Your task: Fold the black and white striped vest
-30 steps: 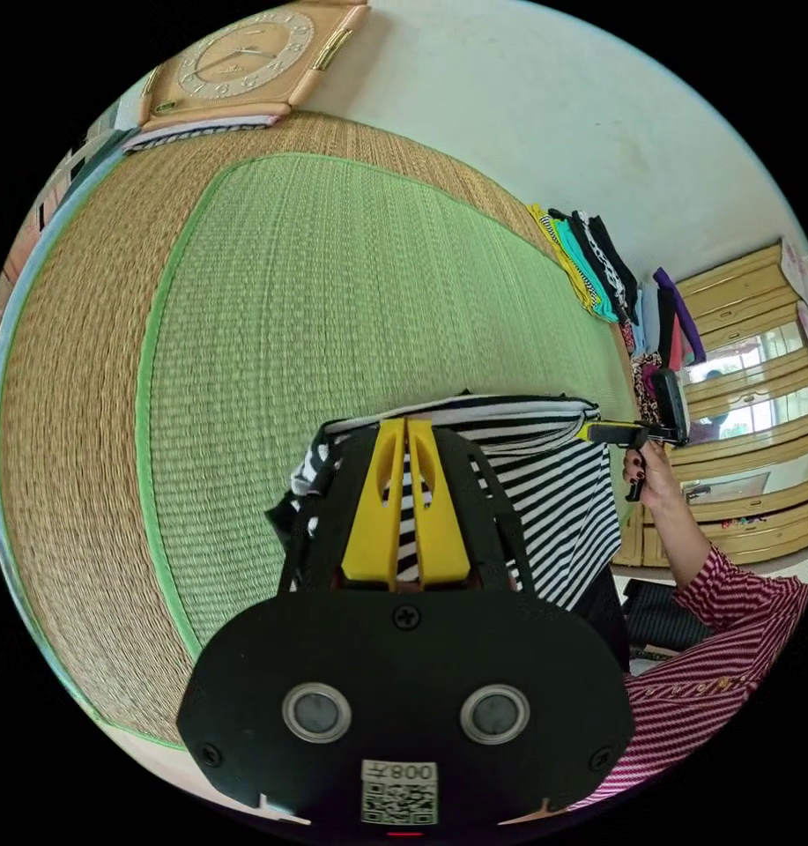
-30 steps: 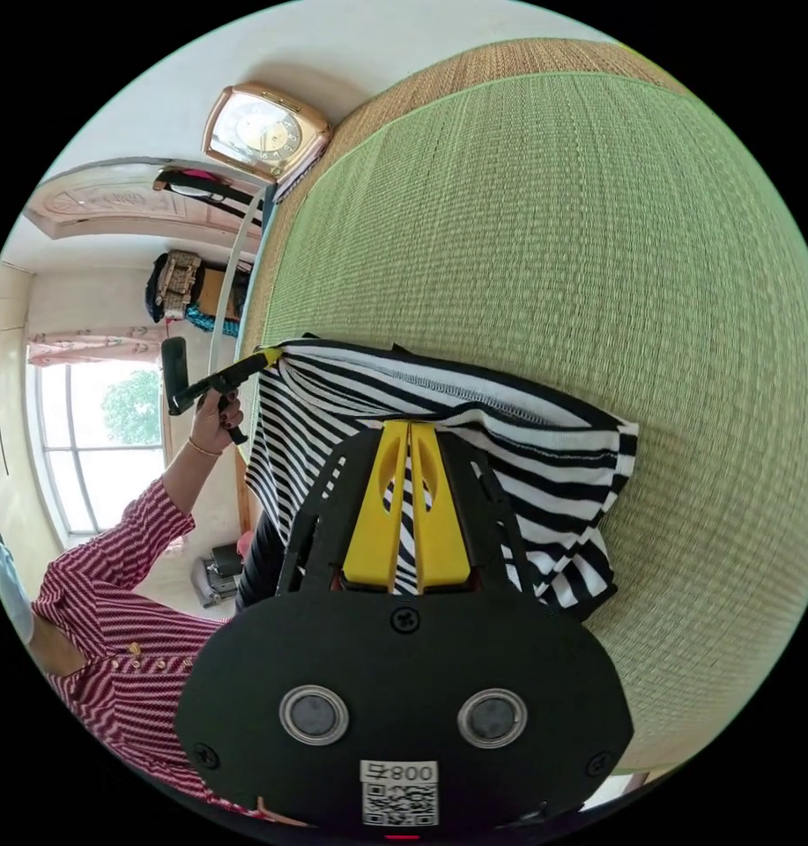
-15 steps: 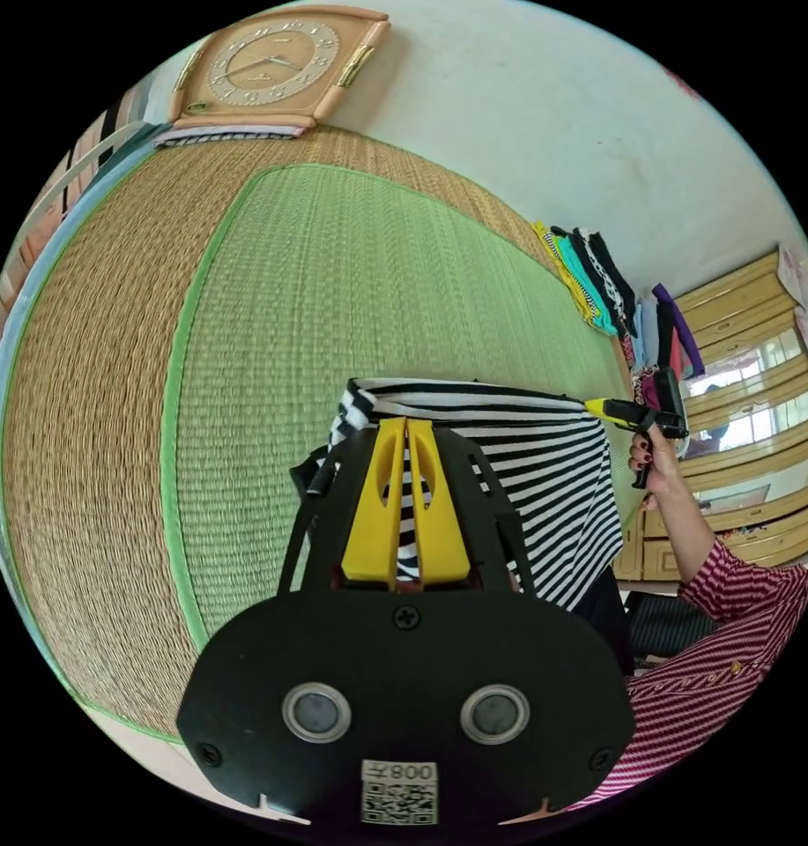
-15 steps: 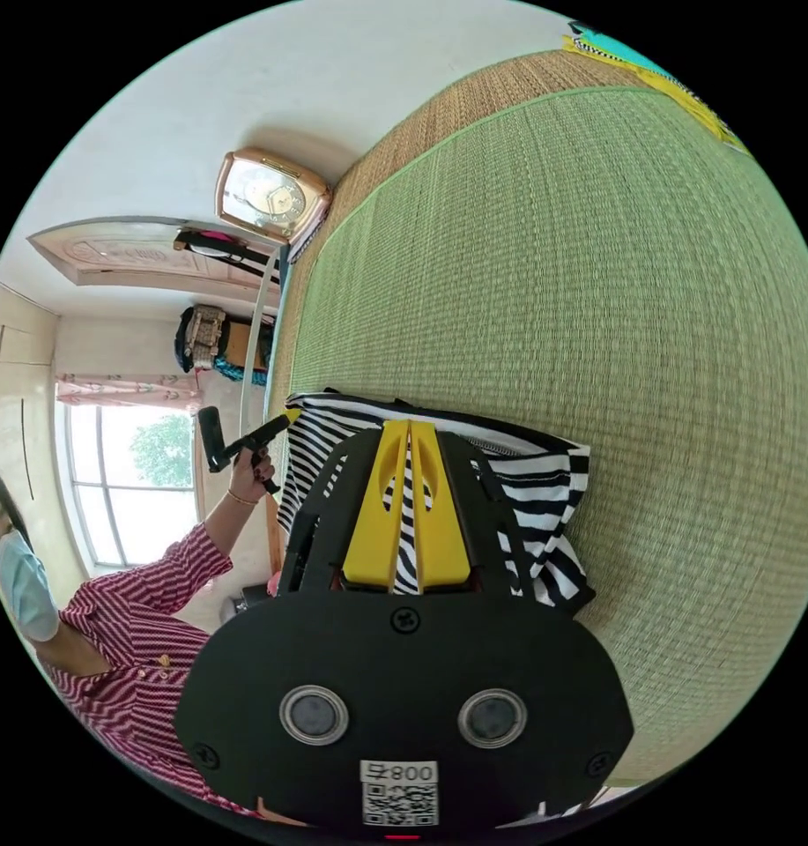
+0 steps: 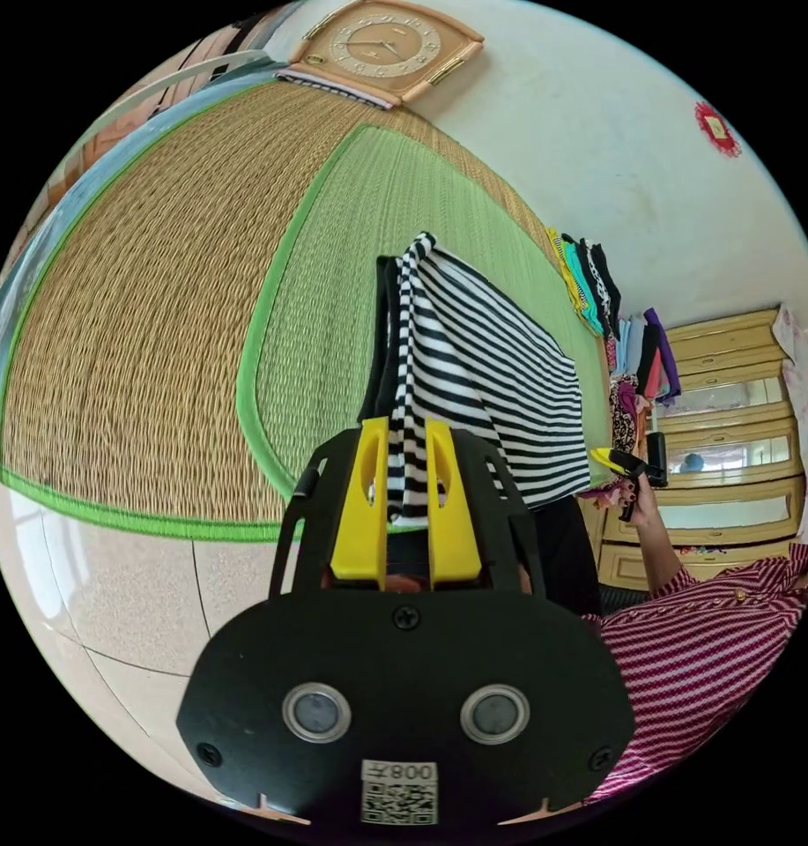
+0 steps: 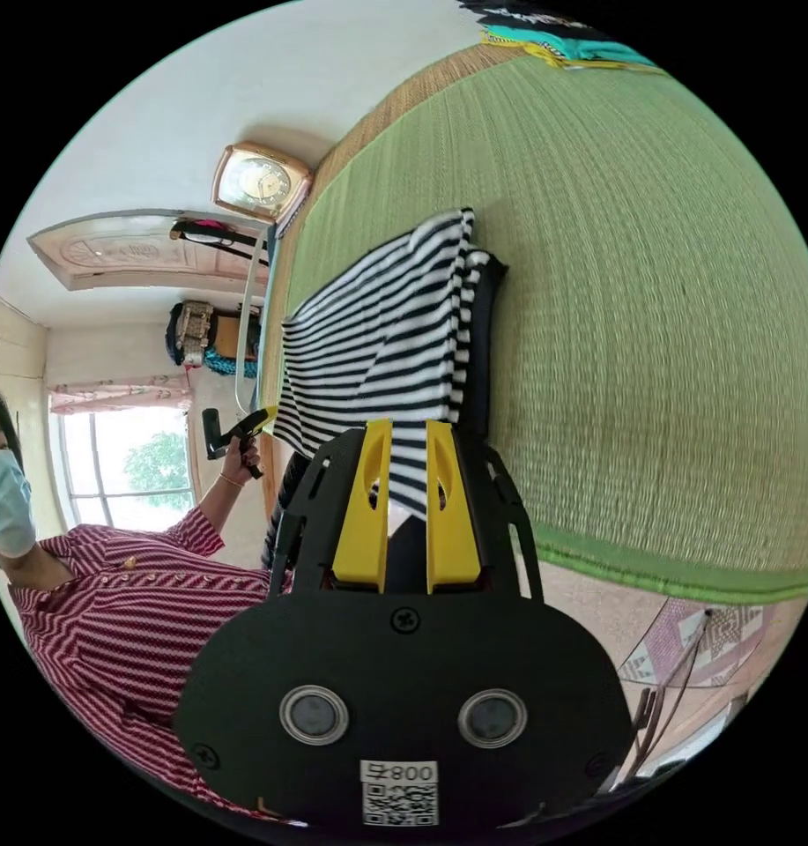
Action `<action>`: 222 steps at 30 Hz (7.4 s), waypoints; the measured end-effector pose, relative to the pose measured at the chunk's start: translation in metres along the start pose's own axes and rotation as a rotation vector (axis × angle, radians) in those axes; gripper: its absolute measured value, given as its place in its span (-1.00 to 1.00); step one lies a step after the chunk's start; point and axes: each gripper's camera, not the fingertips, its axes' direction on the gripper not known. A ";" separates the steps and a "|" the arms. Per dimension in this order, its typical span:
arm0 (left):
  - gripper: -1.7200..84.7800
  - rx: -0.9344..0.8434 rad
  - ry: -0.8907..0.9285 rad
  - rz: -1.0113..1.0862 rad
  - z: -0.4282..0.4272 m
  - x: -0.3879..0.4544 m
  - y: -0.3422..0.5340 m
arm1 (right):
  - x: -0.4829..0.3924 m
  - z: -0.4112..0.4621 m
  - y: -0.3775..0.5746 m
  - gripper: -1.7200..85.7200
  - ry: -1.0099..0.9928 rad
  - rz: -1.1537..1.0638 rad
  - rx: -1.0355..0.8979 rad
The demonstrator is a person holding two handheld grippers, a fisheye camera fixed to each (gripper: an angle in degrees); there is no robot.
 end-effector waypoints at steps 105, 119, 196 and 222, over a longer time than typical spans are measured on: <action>-0.88 -0.345 -0.256 1.088 0.592 0.465 0.244 | 0.019 -0.057 0.043 -0.95 -0.262 0.038 -0.015; -0.94 -0.363 -0.153 1.004 0.629 0.483 0.272 | 0.046 -0.088 -0.048 -0.75 -0.154 0.048 0.141; -0.95 0.136 0.486 -0.199 0.186 -0.067 0.204 | -0.114 0.325 -0.202 -0.91 -0.086 -0.107 -0.171; -0.93 0.134 0.064 0.073 0.113 -0.036 0.191 | -0.083 0.390 -0.188 -0.90 -0.098 -0.107 -0.226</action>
